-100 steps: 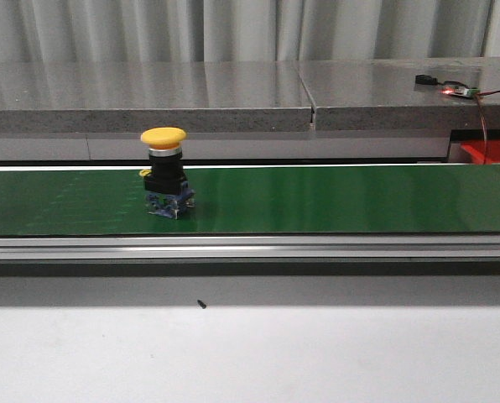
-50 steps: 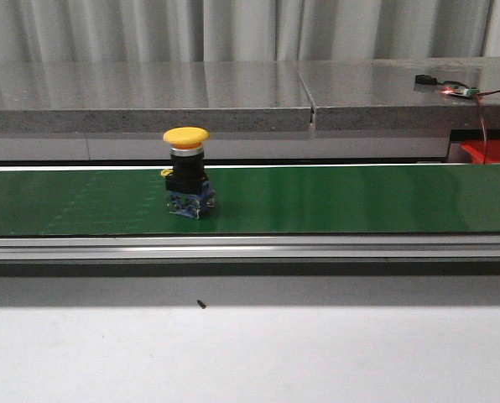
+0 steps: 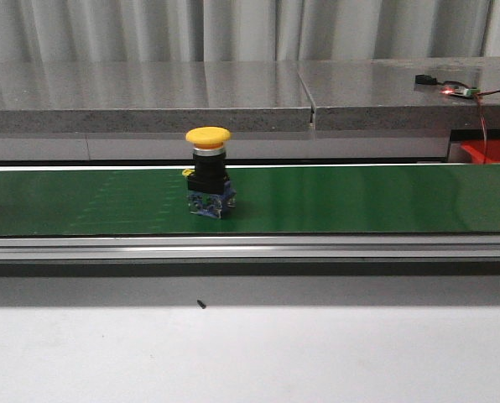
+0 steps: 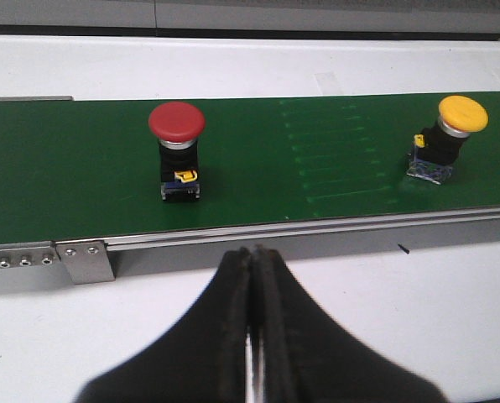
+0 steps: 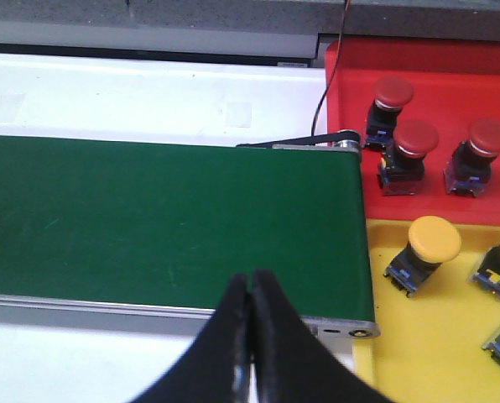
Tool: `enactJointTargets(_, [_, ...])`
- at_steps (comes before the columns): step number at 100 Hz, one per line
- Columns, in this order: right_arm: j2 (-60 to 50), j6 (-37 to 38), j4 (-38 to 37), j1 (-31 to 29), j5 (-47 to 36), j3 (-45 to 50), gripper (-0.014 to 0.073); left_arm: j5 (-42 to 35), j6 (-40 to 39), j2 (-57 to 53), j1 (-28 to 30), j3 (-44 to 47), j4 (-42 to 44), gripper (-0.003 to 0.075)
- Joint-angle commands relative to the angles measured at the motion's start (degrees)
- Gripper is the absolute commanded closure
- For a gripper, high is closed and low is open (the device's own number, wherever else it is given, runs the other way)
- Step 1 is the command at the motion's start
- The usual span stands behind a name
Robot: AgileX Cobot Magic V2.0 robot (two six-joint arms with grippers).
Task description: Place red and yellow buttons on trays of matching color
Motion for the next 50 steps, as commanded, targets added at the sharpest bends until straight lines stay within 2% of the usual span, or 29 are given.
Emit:
enactJointTargets(1, [-0.27, -0.37, 0.90, 0.00, -3.61, -1.46, 0.0660, -3.58, -0.53, 0.25, -0.46, -1.47, -0.53, 0.0739])
enactJointTargets(28, [2.54, -0.37, 2.08, 0.13, -0.81, -4.46, 0.0660, -3.58, -0.53, 0.25, -0.46, -1.47, -0.53, 0.0739])
enactJointTargets(50, [12.40, -1.39, 2.23, 5.67, 1.71, -11.22, 0.0660, -3.58, -0.53, 0.25, -0.46, -1.47, -0.53, 0.0739])
